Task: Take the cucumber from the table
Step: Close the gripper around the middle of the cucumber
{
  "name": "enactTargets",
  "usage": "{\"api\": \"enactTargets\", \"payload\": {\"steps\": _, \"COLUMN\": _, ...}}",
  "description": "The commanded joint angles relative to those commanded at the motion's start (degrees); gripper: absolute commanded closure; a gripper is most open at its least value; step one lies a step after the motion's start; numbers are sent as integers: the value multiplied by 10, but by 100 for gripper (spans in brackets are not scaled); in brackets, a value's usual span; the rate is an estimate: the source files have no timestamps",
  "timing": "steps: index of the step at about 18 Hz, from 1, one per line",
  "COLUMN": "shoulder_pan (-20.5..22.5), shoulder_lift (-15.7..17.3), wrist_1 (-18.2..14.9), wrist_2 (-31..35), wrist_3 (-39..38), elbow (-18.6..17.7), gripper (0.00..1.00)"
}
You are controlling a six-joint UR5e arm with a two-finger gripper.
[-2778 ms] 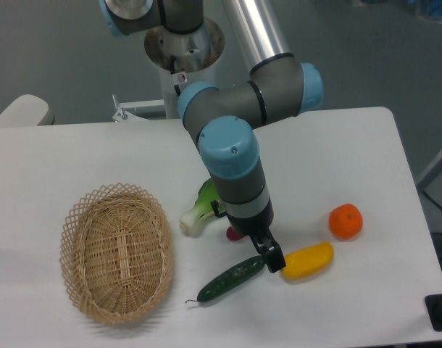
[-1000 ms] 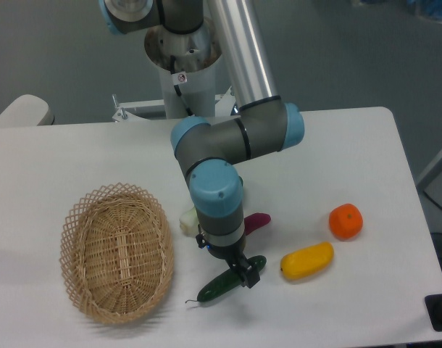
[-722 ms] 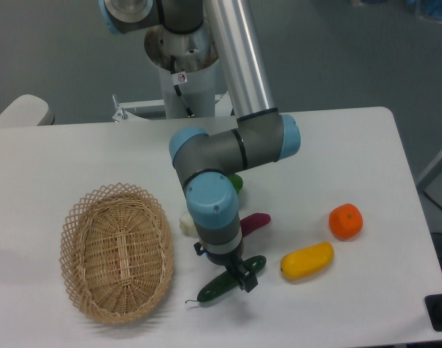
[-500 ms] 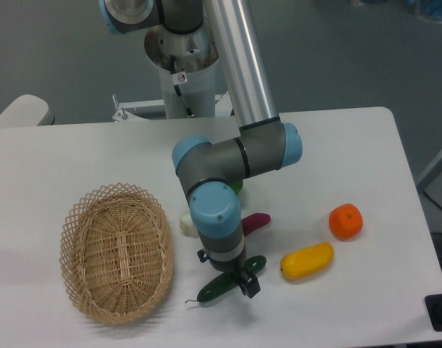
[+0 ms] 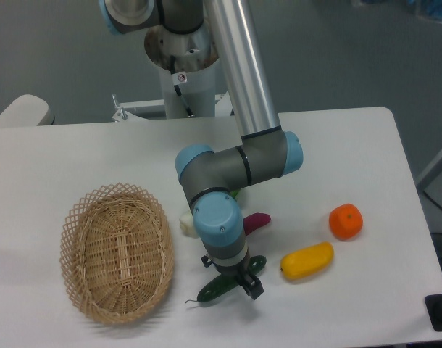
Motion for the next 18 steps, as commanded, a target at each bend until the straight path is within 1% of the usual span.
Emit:
{"api": "enactTargets", "payload": {"steps": 2, "shoulder_pan": 0, "shoulder_lift": 0, "wrist_1": -3, "wrist_2": 0, "wrist_3": -1, "elbow": 3, "gripper": 34}}
{"api": "enactTargets", "payload": {"steps": 4, "shoulder_pan": 0, "shoulder_lift": 0, "wrist_1": -4, "wrist_2": -1, "wrist_3": -1, "elbow": 6, "gripper": 63}}
{"api": "enactTargets", "payload": {"steps": 5, "shoulder_pan": 0, "shoulder_lift": 0, "wrist_1": -4, "wrist_2": 0, "wrist_3": -1, "elbow": 6, "gripper": 70}}
{"api": "enactTargets", "payload": {"steps": 9, "shoulder_pan": 0, "shoulder_lift": 1, "wrist_1": -4, "wrist_2": -5, "wrist_3": -1, "elbow": 7, "gripper": 71}}
{"api": "enactTargets", "payload": {"steps": 13, "shoulder_pan": 0, "shoulder_lift": 5, "wrist_1": -4, "wrist_2": -7, "wrist_3": 0, "elbow": 11, "gripper": 75}}
{"api": "enactTargets", "payload": {"steps": 15, "shoulder_pan": 0, "shoulder_lift": 14, "wrist_1": -9, "wrist_2": -8, "wrist_3": 0, "elbow": 17, "gripper": 75}}
{"api": "enactTargets", "payload": {"steps": 16, "shoulder_pan": -2, "shoulder_lift": 24, "wrist_1": -10, "wrist_2": -11, "wrist_3": -1, "elbow": 18, "gripper": 75}}
{"api": "enactTargets", "payload": {"steps": 18, "shoulder_pan": -5, "shoulder_lift": 44, "wrist_1": -14, "wrist_2": -39, "wrist_3": -9, "elbow": 17, "gripper": 75}}
